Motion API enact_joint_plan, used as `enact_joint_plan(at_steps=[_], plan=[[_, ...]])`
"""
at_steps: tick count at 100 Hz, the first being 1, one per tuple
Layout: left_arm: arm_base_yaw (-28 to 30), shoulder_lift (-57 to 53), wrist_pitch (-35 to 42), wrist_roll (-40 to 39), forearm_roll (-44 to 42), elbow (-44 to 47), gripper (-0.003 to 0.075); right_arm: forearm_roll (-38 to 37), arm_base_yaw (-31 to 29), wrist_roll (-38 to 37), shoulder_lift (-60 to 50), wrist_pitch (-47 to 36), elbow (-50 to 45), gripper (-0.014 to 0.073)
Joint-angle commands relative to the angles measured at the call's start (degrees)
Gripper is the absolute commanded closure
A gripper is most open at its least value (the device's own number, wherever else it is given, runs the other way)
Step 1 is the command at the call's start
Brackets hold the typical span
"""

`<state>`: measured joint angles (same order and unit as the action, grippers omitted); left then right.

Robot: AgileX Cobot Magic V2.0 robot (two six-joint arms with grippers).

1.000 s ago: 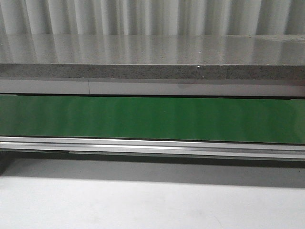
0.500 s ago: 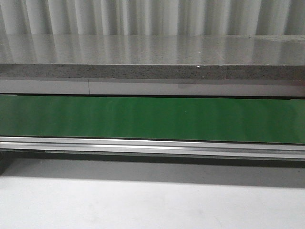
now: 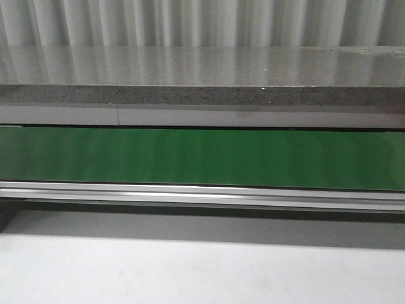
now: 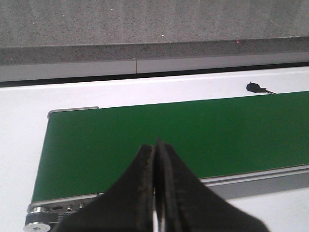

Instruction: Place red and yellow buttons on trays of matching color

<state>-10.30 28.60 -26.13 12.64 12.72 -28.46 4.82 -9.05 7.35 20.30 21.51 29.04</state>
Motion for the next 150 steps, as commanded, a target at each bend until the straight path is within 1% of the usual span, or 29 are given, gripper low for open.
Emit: enact_joint_plan(at_steps=[1, 15, 31, 38, 43, 50, 58, 67, 69, 72, 84, 150], plan=[[-0.5, 0.1, 3.9, 0.1, 0.9, -1.7, 0.0741, 0.4, 0.3, 0.6, -3.2, -5.9, -1.6, 0.0659], [-0.5, 0.1, 3.9, 0.1, 0.9, -1.7, 0.0741, 0.4, 0.8, 0.6, -9.7, -6.3, -6.6, 0.0659], [-0.5, 0.1, 3.9, 0.1, 0.9, -1.7, 0.0741, 0.2, 1.9, 0.4, -15.7, -11.7, -14.3, 0.0659], [-0.5, 0.1, 3.9, 0.1, 0.9, -1.7, 0.0741, -2.5, 1.9, -3.2, -16.9, -14.8, -17.6, 0.0659], [-0.5, 0.1, 3.9, 0.1, 0.9, -1.7, 0.0741, -5.8, 1.9, -8.3, -17.2, -17.5, -19.9, 0.0659], [-0.5, 0.1, 3.9, 0.1, 0.9, -1.7, 0.0741, -9.8, 1.9, -13.6, -17.6, -21.5, -23.0, 0.0659], [-0.5, 0.1, 3.9, 0.1, 0.9, -1.7, 0.0741, -10.9, 2.4, -15.2, -19.2, -25.2, -26.2, 0.0659], [-0.5, 0.1, 3.9, 0.1, 0.9, -1.7, 0.0741, -10.7, 4.2, -15.2, -22.1, -25.6, -29.6, 0.0659], [-0.5, 0.1, 3.9, 0.1, 0.9, -1.7, 0.0741, -10.7, 4.8, -15.2, -22.0, -25.3, -29.6, 0.0659], [-0.5, 0.1, 3.9, 0.1, 0.9, -1.7, 0.0741, -10.7, 5.5, -15.2, -21.8, -22.8, -29.5, 0.0659], [-0.5, 0.2, 4.0, 0.1, 0.9, -1.7, 0.0741, -10.7, 7.5, -15.2, -21.9, -20.9, -29.5, 0.0659], [-0.5, 0.5, 4.0, 0.1, 0.9, -1.7, 0.0741, -10.7, 7.5, -15.2, -21.9, -20.9, -29.5, 0.0659]])
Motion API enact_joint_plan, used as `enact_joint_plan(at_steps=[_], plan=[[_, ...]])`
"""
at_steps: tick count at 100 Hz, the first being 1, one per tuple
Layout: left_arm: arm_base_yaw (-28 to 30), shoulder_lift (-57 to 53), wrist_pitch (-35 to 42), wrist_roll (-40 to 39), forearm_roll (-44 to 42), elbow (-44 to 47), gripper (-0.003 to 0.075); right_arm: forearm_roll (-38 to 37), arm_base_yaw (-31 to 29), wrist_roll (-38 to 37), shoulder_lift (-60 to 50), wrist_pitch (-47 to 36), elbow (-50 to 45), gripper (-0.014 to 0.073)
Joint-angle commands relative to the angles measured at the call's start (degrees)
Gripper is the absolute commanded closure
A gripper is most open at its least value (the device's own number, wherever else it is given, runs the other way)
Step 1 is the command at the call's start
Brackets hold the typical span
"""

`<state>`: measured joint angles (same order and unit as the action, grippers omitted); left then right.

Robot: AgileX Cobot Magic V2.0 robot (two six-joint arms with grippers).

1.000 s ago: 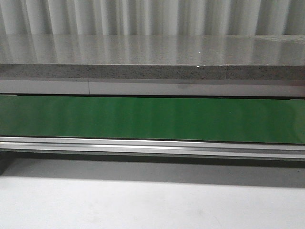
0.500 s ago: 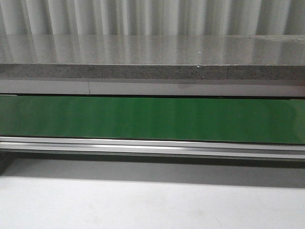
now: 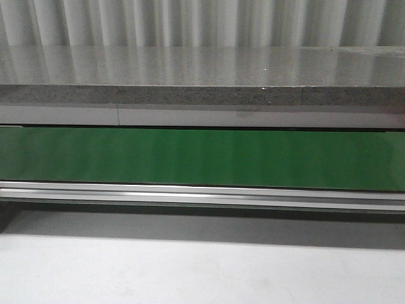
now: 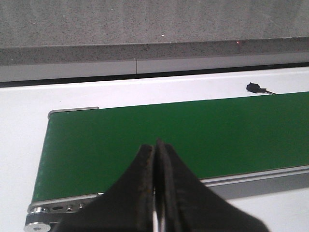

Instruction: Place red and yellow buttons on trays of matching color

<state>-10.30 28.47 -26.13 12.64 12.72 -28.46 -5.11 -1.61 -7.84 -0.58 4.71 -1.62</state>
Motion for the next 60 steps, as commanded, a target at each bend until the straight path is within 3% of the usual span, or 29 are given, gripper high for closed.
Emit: enact_joint_plan(at_steps=[1, 41, 60], plan=[[-0.5, 0.6, 4.0, 0.1, 0.9, -1.7, 0.0741, -0.7, 0.1, -0.1, -1.0, -4.1, 1.1, 0.0659], [-0.3, 0.5, 4.2, 0.1, 0.7, -1.4, 0.0741, -0.7, 0.1, -0.1, -1.0, -4.1, 1.1, 0.0659], [1.0, -2.2, 13.0, -2.7, -5.1, 1.8, 0.0741, -0.7, 0.1, -0.1, -1.0, -4.1, 1.1, 0.0659]])
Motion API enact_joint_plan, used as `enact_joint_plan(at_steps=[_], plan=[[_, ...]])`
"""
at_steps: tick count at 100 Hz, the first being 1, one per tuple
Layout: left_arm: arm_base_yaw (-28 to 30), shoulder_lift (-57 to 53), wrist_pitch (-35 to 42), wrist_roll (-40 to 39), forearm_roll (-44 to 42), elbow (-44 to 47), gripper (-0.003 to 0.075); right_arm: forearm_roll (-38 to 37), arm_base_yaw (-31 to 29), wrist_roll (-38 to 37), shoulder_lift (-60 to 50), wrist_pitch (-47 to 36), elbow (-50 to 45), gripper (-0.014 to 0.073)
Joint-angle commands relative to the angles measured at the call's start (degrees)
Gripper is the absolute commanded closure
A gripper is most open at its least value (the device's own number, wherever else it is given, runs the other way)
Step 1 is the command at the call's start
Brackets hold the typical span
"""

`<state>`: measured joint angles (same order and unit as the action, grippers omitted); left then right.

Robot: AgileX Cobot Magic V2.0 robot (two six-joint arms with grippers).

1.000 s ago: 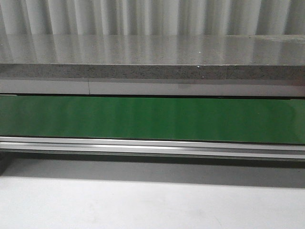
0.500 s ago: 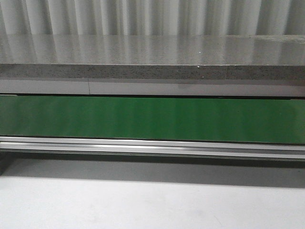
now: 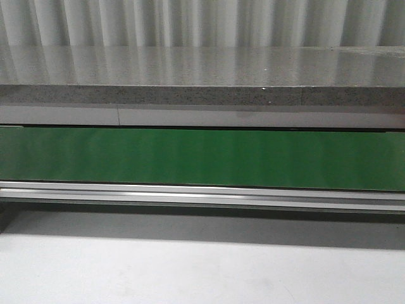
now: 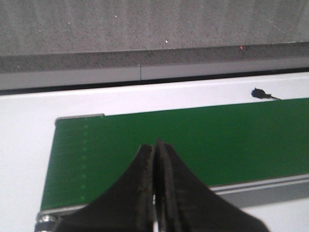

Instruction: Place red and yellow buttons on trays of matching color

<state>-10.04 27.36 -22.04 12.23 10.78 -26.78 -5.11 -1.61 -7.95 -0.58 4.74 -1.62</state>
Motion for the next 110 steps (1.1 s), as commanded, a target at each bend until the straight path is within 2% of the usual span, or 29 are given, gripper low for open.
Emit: enact_joint_plan(at_steps=[1, 23, 55, 65, 69, 73, 110], plan=[[0.8, -1.4, 9.5, -2.5, -3.4, 0.4, 0.0741, -0.7, 0.1, 0.1, -1.0, -4.1, 1.1, 0.0659], [3.4, -8.2, 17.7, -9.6, -9.3, 8.7, 0.0741, -0.7, 0.1, 0.1, -1.0, -4.1, 1.1, 0.0659], [3.6, -20.4, 26.9, -9.6, -9.8, 24.7, 0.0741, -0.7, 0.1, 0.1, -1.0, -4.1, 1.1, 0.0659], [3.6, -25.4, 27.0, -9.6, -9.8, 29.4, 0.0741, -0.7, 0.1, 0.1, -1.0, -4.1, 1.1, 0.0659], [3.6, -28.2, 22.3, -9.6, -9.9, 29.4, 0.0741, -0.7, 0.1, 0.1, -1.0, -4.1, 1.1, 0.0659], [3.8, -30.1, 20.9, -9.6, -10.1, 29.4, 0.0741, -0.7, 0.1, 0.1, -1.0, -4.1, 1.1, 0.0659], [4.1, -29.6, 20.9, -9.6, -10.1, 29.4, 0.0741, -0.7, 0.1, 0.1, -0.8, -4.1, 1.1, 0.0659]])
